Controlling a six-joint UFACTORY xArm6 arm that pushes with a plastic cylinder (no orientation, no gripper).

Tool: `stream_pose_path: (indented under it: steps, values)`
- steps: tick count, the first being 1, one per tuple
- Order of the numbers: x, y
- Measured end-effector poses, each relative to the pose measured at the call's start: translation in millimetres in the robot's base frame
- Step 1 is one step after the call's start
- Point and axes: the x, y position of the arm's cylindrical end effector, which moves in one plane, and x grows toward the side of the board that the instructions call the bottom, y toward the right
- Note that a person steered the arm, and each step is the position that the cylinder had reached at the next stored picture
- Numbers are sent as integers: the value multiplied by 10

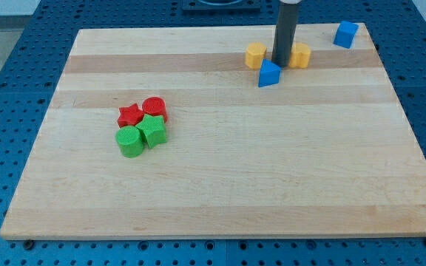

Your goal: Slide the yellow heart closer to the blue cube

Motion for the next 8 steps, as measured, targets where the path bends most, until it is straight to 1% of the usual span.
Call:
stream_pose_path:
  steps: [3,6,8]
  values:
    - [0,485]
    - [-204,566]
    - [-211,689]
